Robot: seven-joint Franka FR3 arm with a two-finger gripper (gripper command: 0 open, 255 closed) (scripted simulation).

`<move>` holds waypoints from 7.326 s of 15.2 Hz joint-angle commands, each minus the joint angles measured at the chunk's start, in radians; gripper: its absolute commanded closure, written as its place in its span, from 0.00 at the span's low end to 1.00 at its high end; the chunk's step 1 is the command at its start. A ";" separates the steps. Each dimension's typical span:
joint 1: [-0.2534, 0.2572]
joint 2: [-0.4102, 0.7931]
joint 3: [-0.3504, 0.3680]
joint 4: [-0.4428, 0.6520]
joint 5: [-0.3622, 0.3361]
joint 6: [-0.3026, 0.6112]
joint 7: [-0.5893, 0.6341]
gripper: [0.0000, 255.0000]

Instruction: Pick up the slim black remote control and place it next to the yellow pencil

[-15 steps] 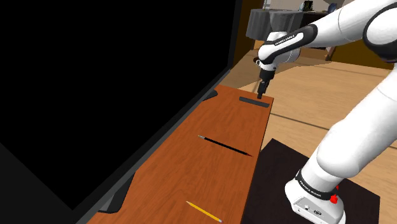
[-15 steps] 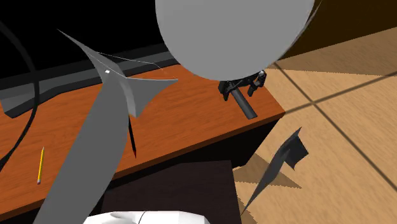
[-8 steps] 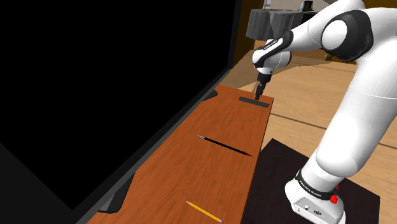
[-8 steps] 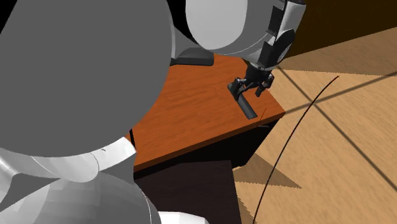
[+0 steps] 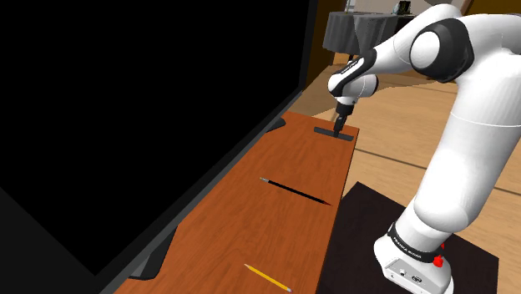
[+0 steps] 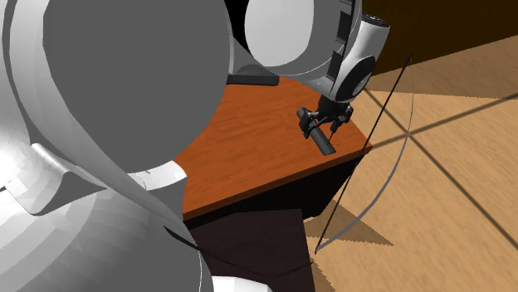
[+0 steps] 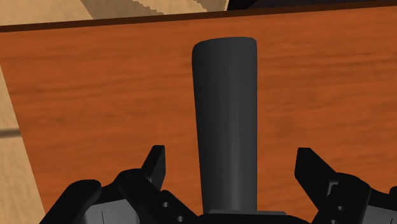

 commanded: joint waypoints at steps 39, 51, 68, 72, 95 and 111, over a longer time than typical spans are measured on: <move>0.067 -0.344 0.052 -0.122 -0.211 -0.161 0.258 1.00; 0.122 -0.675 0.270 -0.439 -0.256 -0.161 0.583 1.00; 0.366 -0.886 0.640 -0.610 -0.025 -0.177 1.025 1.00; 0.434 -0.866 0.731 -0.593 0.041 -0.162 1.132 1.00; 0.555 -0.357 1.245 -0.133 0.037 -0.032 1.784 1.00; 0.564 -0.117 1.308 -0.115 -0.160 0.149 1.971 1.00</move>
